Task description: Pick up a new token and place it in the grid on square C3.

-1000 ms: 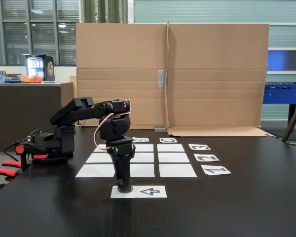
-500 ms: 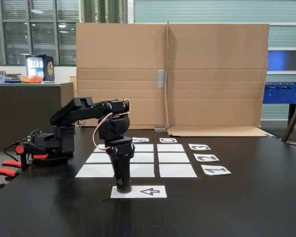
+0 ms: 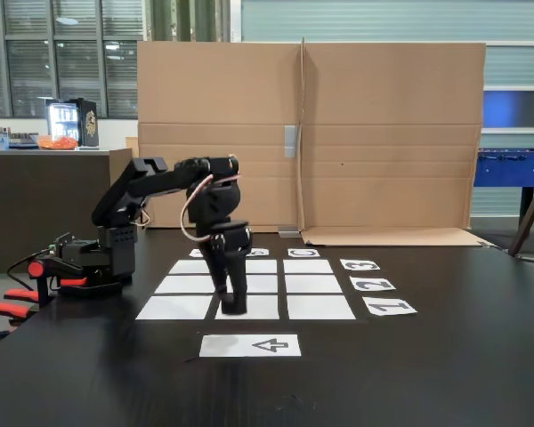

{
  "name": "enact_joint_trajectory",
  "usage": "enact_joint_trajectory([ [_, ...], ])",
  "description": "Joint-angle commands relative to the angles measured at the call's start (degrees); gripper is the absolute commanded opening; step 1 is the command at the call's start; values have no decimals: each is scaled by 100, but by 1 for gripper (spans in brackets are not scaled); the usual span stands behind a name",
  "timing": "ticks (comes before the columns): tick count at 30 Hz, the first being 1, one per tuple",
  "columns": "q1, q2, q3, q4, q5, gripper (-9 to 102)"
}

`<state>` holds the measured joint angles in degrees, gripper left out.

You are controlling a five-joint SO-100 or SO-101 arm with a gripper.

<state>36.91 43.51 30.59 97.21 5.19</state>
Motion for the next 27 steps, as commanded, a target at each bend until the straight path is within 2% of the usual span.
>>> enact_joint_trajectory([
  [1, -185, 853, 378, 44, -70, 0],
  [11, -940, 2162, 1529, 70, -26, 0],
  [27, -3006, 3419, 2909, 167, 334, 0],
])
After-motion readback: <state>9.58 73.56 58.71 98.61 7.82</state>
